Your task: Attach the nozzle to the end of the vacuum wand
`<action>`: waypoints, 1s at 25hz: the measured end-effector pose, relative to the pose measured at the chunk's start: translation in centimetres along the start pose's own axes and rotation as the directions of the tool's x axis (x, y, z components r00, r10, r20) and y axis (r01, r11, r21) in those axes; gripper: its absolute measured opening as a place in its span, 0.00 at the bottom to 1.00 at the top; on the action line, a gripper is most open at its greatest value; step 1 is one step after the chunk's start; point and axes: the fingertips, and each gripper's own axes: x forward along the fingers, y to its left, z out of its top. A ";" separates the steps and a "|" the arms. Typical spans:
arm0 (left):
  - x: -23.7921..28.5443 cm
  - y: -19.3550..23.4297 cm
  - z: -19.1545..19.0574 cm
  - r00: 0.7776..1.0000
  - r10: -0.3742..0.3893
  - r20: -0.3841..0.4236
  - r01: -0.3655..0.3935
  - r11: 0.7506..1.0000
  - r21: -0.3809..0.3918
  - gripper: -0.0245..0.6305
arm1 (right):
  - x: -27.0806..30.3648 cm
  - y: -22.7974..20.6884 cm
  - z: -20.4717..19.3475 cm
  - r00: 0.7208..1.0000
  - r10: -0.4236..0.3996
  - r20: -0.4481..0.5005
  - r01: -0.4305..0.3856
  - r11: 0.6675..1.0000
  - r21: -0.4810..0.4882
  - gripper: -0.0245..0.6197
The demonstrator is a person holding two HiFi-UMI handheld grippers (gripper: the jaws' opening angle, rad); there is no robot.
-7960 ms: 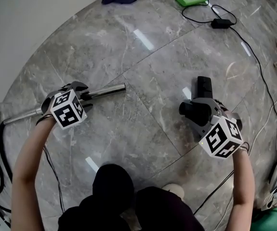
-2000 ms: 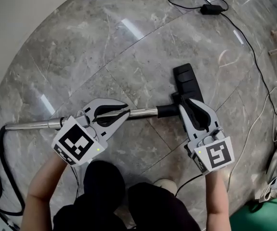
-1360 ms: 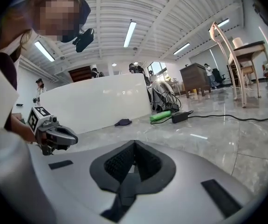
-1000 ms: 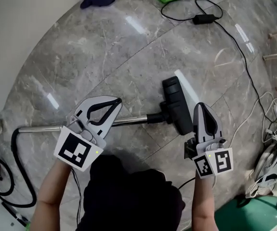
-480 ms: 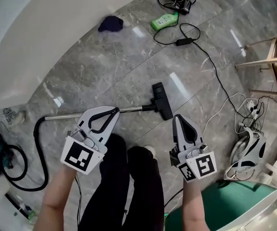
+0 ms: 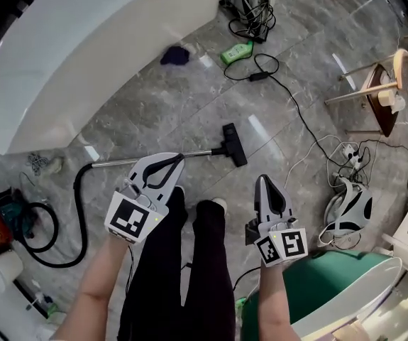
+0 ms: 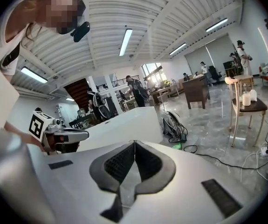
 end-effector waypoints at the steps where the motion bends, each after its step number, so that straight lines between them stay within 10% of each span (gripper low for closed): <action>1: -1.0 -0.5 0.9 1.000 0.003 -0.002 -0.003 1.000 0.008 0.05 | -1.0 0.5 0.9 1.000 -0.013 0.010 0.013 1.000 0.009 0.06; 25: -12.4 -5.4 12.8 0.988 0.079 0.133 -0.070 0.995 -0.068 0.05 | -14.8 5.9 13.9 0.972 -0.194 0.134 0.209 0.973 -0.101 0.06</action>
